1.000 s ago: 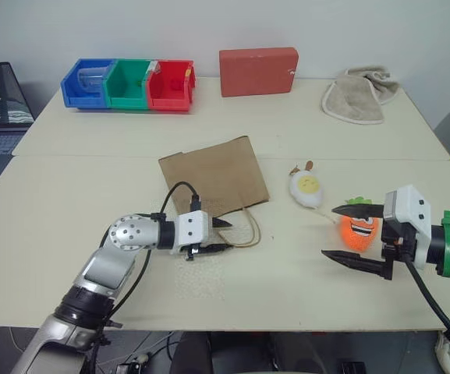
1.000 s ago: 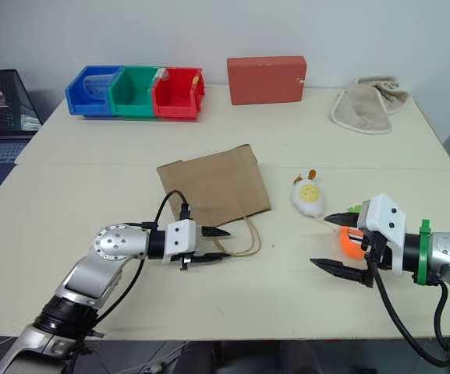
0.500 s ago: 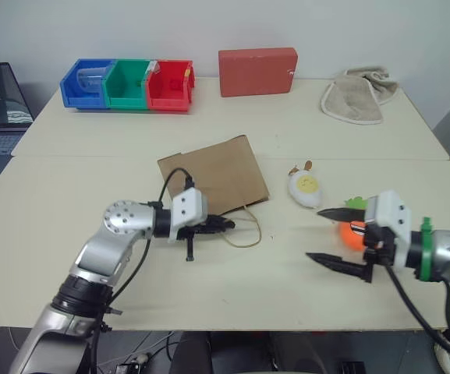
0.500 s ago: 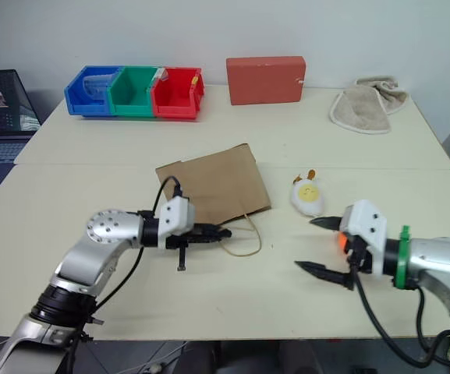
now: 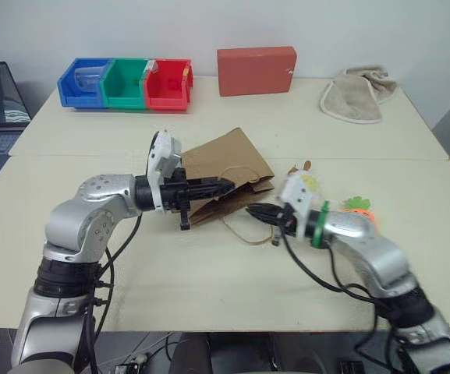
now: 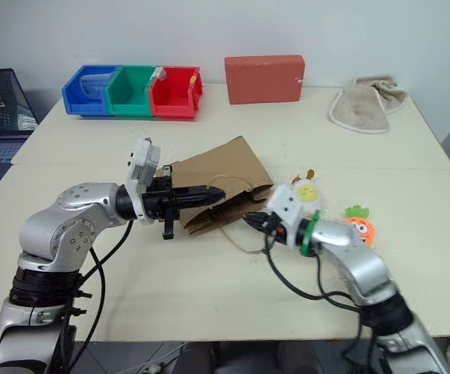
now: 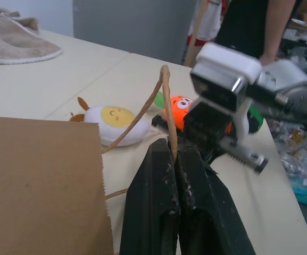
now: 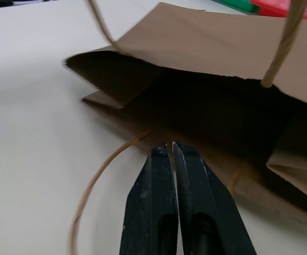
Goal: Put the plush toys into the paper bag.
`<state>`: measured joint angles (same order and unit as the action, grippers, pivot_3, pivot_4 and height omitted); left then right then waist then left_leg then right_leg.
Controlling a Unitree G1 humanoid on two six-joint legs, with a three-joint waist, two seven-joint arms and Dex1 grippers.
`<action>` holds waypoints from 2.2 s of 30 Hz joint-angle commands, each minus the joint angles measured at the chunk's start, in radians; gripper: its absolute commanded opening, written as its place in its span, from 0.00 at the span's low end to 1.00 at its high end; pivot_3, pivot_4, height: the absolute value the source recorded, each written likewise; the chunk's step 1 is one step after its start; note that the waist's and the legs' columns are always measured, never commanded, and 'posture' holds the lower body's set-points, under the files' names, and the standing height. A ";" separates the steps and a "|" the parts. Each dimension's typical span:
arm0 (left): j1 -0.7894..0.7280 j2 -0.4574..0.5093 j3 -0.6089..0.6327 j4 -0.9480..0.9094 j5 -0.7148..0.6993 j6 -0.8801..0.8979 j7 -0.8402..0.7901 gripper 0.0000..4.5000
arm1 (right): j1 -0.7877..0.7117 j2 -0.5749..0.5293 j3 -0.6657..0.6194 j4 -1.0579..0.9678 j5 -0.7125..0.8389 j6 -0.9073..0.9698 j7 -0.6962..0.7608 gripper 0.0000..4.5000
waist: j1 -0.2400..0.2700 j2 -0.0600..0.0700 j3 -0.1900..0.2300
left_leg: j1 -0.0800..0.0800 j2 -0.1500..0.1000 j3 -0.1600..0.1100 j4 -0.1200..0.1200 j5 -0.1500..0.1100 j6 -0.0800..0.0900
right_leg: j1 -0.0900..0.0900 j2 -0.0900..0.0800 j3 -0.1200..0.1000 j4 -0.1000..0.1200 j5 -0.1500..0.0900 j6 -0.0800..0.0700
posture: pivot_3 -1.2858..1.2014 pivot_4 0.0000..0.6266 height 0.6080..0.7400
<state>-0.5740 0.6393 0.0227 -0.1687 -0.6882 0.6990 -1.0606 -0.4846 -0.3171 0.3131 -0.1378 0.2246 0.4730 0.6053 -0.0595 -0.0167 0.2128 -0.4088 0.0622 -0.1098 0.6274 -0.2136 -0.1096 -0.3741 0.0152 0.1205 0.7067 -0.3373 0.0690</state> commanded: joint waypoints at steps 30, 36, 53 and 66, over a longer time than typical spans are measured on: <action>-0.390 0.000 0.027 0.098 0.126 -0.227 0.039 0.00 | -0.119 0.286 -0.049 0.382 -0.203 -0.130 -0.218 0.01 | -0.002 0.000 0.000 | -0.003 -0.001 0.000 -0.001 0.001 -0.001 | -0.007 0.000 0.000 0.007 0.000 -0.001 | 0.52 0.24 1.00; -0.261 0.018 -0.019 0.069 0.186 -0.273 -0.005 0.00 | -0.155 0.287 -0.065 0.331 -0.178 -0.111 -0.177 0.01 | -0.007 0.000 0.000 | -0.004 -0.001 0.000 -0.001 0.001 -0.001 | -0.007 0.000 0.000 0.007 0.000 -0.001 | 0.52 0.24 1.00; -0.165 0.003 -0.059 0.031 0.201 -0.275 -0.057 0.00 | -0.087 -0.148 -0.155 -0.313 0.073 0.286 0.170 0.43 | 0.002 0.000 0.000 | -0.009 -0.001 -0.001 0.000 0.000 -0.001 | -0.011 -0.001 0.000 0.007 0.000 -0.001 | 0.52 0.24 1.00; -0.172 0.027 -0.033 0.030 0.153 -0.209 -0.076 0.00 | 0.020 -0.490 -0.039 -0.026 -0.303 -0.146 0.176 0.89 | -0.010 0.000 0.000 | -0.008 -0.001 0.001 0.000 0.000 0.000 | -0.011 0.000 0.001 0.006 0.000 -0.001 | 0.52 0.24 1.00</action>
<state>-0.7241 0.6493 -0.0473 -0.1158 -0.5116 0.4898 -1.1294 -0.4515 -0.8083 0.2769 -0.1683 -0.0425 0.3765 0.8006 -0.0692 -0.0168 0.2130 -0.4167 0.0608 -0.1086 0.6279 -0.2131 -0.1099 -0.3850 0.0148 0.1217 0.7128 -0.3374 0.0683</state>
